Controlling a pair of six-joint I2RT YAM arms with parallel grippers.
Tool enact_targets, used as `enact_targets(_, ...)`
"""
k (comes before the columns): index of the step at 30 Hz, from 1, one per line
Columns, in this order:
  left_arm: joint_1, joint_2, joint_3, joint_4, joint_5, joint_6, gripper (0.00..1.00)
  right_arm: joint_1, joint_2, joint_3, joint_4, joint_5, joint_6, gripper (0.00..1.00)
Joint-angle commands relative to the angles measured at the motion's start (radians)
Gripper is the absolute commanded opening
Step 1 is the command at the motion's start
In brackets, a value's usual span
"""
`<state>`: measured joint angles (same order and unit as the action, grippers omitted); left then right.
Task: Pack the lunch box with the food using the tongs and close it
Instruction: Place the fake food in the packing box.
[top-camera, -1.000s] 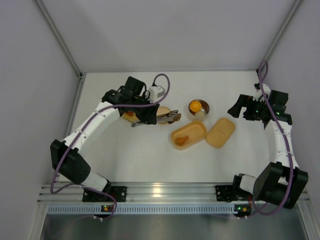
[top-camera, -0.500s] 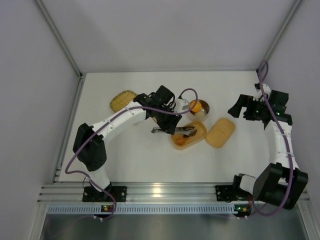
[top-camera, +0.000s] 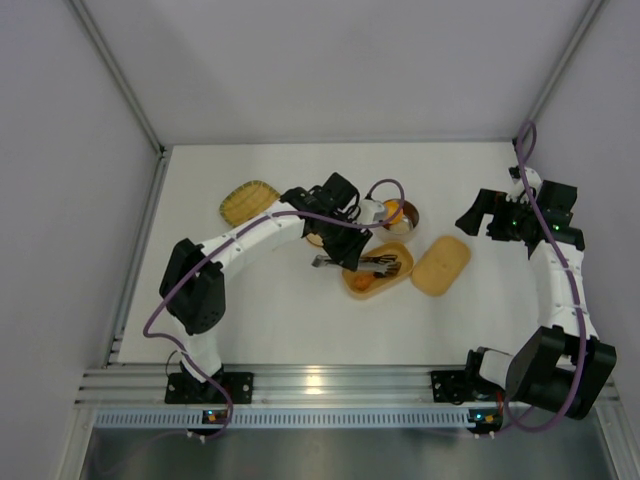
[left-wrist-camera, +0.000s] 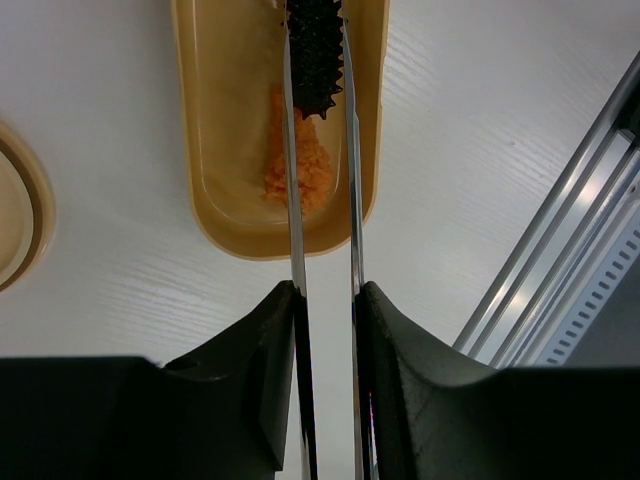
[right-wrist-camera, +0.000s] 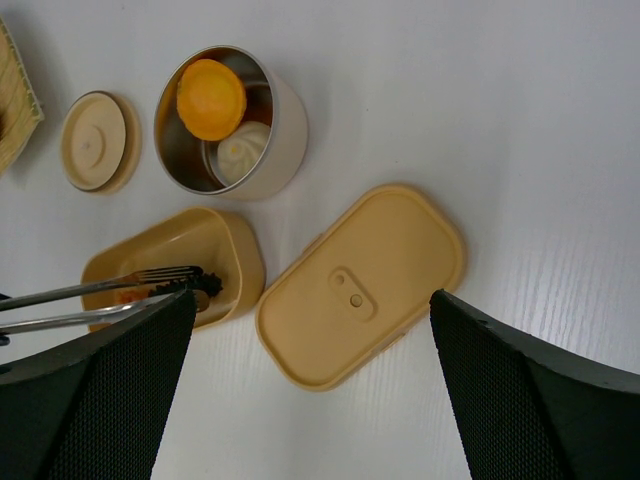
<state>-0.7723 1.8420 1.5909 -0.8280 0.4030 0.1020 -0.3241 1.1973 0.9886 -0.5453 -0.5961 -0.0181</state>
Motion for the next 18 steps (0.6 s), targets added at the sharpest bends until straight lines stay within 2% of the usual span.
enact_targets(1,-0.001,-0.01,0.044,0.038,0.02,-0.012,0.27,-0.015,-0.024,0.01,0.013,-0.01,-0.014,1.0)
enact_targets(4,-0.001,-0.016,0.053,0.038,-0.012,-0.007,0.36,-0.015,-0.022,0.008,0.013,-0.014,-0.014,0.99)
enact_targets(6,-0.001,-0.027,0.052,0.046,-0.029,-0.004,0.45,-0.015,-0.022,0.007,0.013,-0.016,-0.013,0.99)
enact_targets(9,0.001,-0.046,0.058,0.058,-0.052,0.001,0.51,-0.015,-0.025,0.005,0.013,-0.014,-0.014,0.99)
enact_targets(15,0.001,-0.069,0.093,0.044,-0.059,-0.001,0.52,-0.015,-0.027,0.008,0.01,-0.014,-0.013,0.99)
enact_targets(18,0.013,-0.104,0.089,0.044,-0.059,-0.004,0.49,-0.015,-0.028,0.015,0.007,-0.016,-0.013,0.99)
